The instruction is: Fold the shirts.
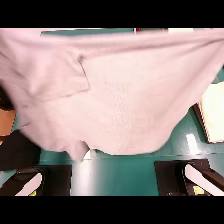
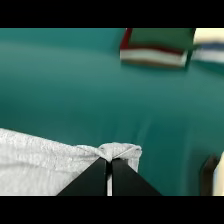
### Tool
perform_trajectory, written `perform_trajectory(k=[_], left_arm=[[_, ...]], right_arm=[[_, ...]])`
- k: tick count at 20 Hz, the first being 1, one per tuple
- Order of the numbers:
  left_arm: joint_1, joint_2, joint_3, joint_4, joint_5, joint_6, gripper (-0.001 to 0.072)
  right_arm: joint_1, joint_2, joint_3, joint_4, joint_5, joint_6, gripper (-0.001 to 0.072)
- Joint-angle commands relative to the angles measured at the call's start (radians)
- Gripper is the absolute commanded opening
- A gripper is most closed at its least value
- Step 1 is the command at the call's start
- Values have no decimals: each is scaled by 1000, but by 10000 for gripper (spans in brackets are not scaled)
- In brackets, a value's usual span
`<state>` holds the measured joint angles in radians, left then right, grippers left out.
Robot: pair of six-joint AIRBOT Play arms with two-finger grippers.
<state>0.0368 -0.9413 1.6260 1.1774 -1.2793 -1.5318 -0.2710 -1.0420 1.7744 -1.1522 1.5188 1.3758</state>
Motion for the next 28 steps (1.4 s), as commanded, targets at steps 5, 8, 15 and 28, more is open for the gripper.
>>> perform_trajectory(k=[5,8,15,28], left_arm=[[0,-416,-307,-50,156,93,20],[0,-574,-259,-144,258,154,19],[1,-676,-29,-62,163,166,20],[-31,-676,-311,-35,27,188,21]], right_arm=[[149,-369,-280,-184,-60,23,11],[149,-531,-194,-175,-115,44,11],[143,-648,29,-181,-89,39,11],[123,-431,-517,-208,-220,30,12]])
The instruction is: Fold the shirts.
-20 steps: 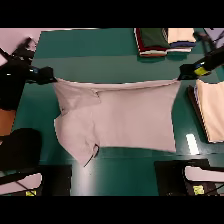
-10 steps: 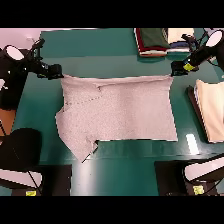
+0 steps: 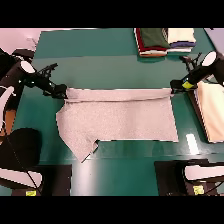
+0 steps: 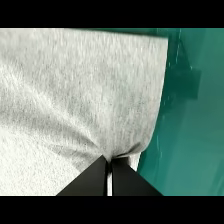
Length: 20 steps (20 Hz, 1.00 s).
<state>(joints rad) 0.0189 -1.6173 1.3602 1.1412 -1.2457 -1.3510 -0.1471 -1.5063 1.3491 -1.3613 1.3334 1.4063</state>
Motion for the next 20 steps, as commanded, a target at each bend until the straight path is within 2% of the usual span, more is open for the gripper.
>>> perform_trajectory(k=[1,2,3,4,5,9,15,20], left_arm=[[-14,0,-44,0,-10,8,20],[-15,1,-43,-1,-13,6,22],[-15,2,-43,-1,-22,6,25],[-10,9,-43,0,-29,6,239],[0,30,-43,-1,-30,4,489],[72,203,-62,32,-76,-2,497],[121,547,-384,93,-97,-40,497],[121,640,-557,77,-47,-89,498]], right_arm=[[-1,37,-109,6,-34,0,13],[-1,37,-113,8,-32,2,19],[-1,37,-110,10,-31,4,153],[-1,37,-97,26,-26,4,354],[-6,37,-72,45,-16,4,388],[-59,126,-73,59,71,-39,387],[-334,372,-521,60,100,-98,389],[-478,460,-808,116,68,-166,390]])
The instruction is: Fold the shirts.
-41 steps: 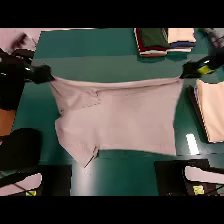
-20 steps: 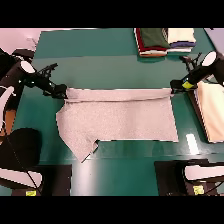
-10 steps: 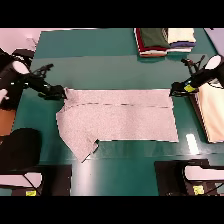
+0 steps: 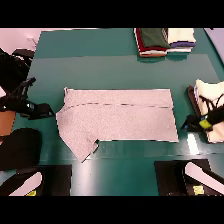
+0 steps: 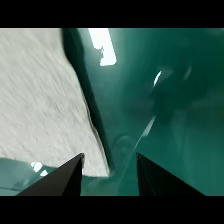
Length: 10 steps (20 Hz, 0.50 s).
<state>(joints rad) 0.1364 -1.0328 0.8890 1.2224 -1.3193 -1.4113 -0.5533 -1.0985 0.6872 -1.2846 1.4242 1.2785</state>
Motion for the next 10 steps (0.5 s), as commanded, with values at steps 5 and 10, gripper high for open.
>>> perform_trajectory(k=[5,10], left_arm=[[3,55,-91,-7,56,-29,498],[3,55,-92,2,23,-28,498]], right_arm=[[8,26,-234,130,-69,-39,388],[201,-8,-152,135,-103,-31,13]])
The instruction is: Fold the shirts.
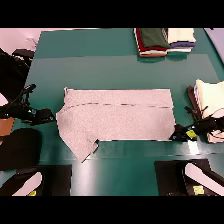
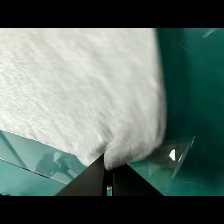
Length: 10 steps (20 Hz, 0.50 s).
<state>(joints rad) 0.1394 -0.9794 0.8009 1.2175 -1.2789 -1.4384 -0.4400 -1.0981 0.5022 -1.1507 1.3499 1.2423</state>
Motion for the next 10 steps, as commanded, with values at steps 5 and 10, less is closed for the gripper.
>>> perform_trajectory(k=[5,10], left_arm=[[-37,2,-130,-31,-22,-18,498],[-163,2,-307,-115,55,-76,498]], right_arm=[[175,106,129,-108,-11,84,12],[175,156,141,-106,-11,85,12]])
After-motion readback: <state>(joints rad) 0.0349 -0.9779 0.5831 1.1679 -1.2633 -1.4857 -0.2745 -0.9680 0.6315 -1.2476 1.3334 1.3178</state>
